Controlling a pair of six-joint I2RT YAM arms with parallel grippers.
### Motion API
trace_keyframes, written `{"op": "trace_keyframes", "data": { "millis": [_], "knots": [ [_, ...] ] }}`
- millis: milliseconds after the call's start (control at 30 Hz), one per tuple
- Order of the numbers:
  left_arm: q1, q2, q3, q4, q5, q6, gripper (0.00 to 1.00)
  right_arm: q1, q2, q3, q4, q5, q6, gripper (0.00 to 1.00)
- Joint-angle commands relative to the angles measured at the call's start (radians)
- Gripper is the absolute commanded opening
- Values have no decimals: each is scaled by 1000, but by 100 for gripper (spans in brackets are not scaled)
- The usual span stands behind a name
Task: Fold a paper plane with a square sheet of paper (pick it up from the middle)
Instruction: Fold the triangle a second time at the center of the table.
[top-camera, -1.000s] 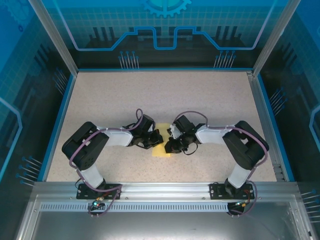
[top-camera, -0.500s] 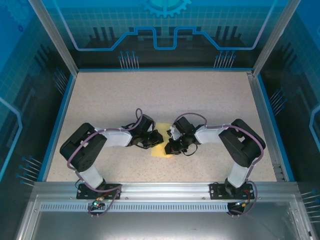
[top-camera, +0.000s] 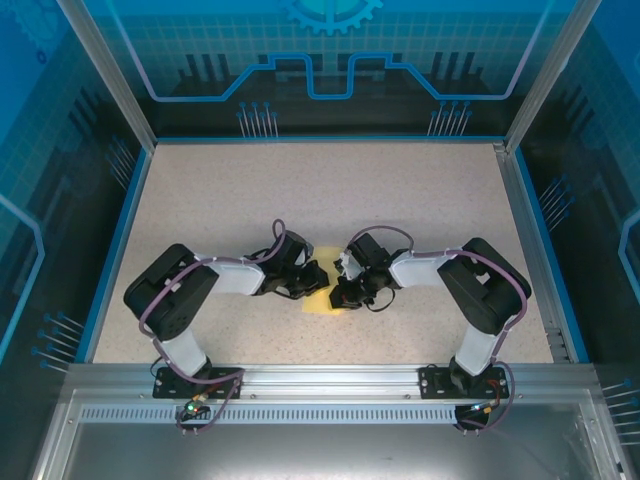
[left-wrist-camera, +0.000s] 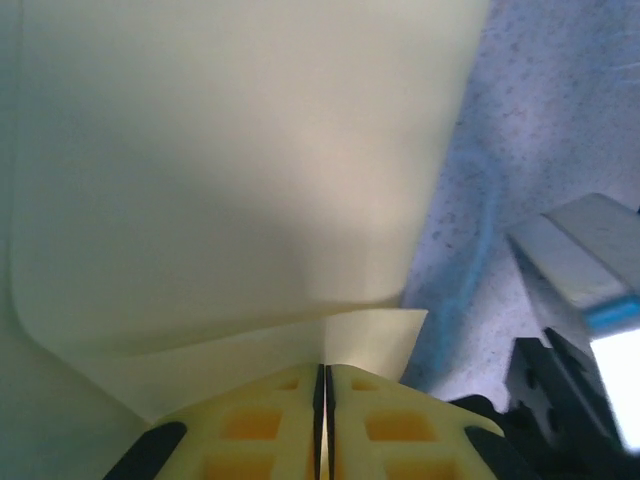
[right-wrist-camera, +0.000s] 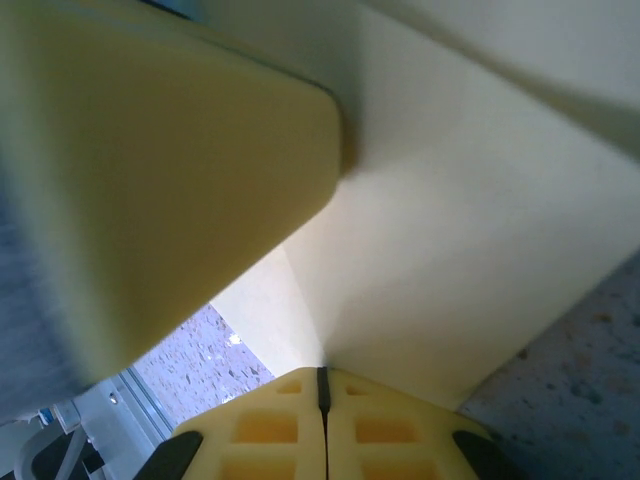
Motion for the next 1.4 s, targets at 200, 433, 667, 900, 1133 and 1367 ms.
{"op": "trace_keyframes", "data": {
  "millis": [200,433,667,900,1133,1367],
  "knots": [
    [14,-5,-60,-52,-141,14,9,10,53,-30,-132,119,-10,2],
    [51,-14,-55,-32,-135,60,11,12,53,-29,-142,123,-12,0],
    [79,-29,-58,1,-134,104,13,11,52,-29,-142,125,-12,0],
    [118,-21,-54,18,-139,124,13,12,52,-29,-142,123,-14,0],
    [166,-21,-65,14,-142,148,13,11,58,-29,-136,119,-12,0],
    [193,-34,-25,-24,-114,167,14,12,58,-27,-132,116,-12,0]
  ]
}}
